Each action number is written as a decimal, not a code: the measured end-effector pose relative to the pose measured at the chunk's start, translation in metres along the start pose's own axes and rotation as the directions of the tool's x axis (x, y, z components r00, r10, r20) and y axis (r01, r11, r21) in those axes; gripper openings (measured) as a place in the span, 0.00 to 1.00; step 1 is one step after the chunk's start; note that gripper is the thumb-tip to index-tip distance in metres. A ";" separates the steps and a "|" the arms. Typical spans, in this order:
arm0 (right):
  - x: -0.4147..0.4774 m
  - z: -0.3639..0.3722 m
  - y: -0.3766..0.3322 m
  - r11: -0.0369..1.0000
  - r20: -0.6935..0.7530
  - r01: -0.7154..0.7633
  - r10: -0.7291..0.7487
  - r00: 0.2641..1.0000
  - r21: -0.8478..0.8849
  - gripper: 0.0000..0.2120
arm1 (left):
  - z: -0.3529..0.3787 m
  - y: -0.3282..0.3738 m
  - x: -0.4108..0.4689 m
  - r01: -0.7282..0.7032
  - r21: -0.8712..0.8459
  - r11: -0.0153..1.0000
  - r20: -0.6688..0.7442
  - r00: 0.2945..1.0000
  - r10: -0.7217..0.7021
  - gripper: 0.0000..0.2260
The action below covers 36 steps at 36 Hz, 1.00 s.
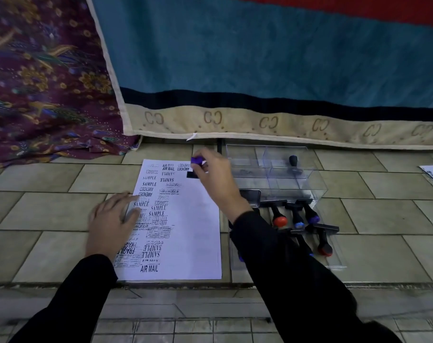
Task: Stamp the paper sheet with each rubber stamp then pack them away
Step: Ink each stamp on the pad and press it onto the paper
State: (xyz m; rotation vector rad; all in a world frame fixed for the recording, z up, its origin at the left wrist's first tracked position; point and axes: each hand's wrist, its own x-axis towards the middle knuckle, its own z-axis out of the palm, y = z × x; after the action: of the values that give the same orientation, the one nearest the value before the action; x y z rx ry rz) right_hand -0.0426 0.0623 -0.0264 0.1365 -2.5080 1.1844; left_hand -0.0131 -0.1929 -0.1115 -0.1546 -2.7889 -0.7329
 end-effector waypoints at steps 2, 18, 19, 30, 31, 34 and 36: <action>0.012 0.013 0.002 0.999 0.059 -0.029 0.032 0.998 -0.046 0.07 | 0.001 -0.001 0.000 0.001 0.003 1.000 0.002 1.000 -0.001 0.18; 0.036 0.043 0.005 0.988 0.135 -0.035 0.056 0.989 -0.153 0.06 | 0.001 -0.001 0.000 0.007 0.005 1.000 0.002 1.000 -0.007 0.18; 0.037 0.044 0.004 0.991 0.144 -0.036 0.055 0.988 -0.132 0.06 | 0.001 -0.002 0.000 0.007 0.005 1.000 0.002 1.000 -0.007 0.18; 0.035 0.046 -0.001 0.995 0.183 -0.059 0.074 0.980 -0.086 0.08 | 0.002 -0.003 0.001 0.000 0.010 1.000 -0.002 1.000 0.000 0.19; 0.035 0.046 -0.002 0.993 0.190 -0.052 0.071 0.979 -0.106 0.08 | 0.002 -0.003 0.001 -0.001 0.011 1.000 -0.001 1.000 0.001 0.19; 0.037 0.046 -0.005 0.985 0.219 -0.031 0.069 0.973 -0.172 0.09 | 0.003 -0.004 0.001 0.005 0.010 1.000 0.004 1.000 -0.005 0.19; 0.040 0.045 -0.006 0.979 0.231 -0.030 0.077 0.970 -0.199 0.10 | 0.003 -0.004 0.001 0.003 0.007 1.000 0.004 1.000 -0.003 0.19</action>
State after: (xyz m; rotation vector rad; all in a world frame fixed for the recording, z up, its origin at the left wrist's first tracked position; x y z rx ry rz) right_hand -0.0908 0.0264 -0.0341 0.1688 -2.8379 0.9855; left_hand -0.0157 -0.1954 -0.1157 -0.1503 -2.7960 -0.7237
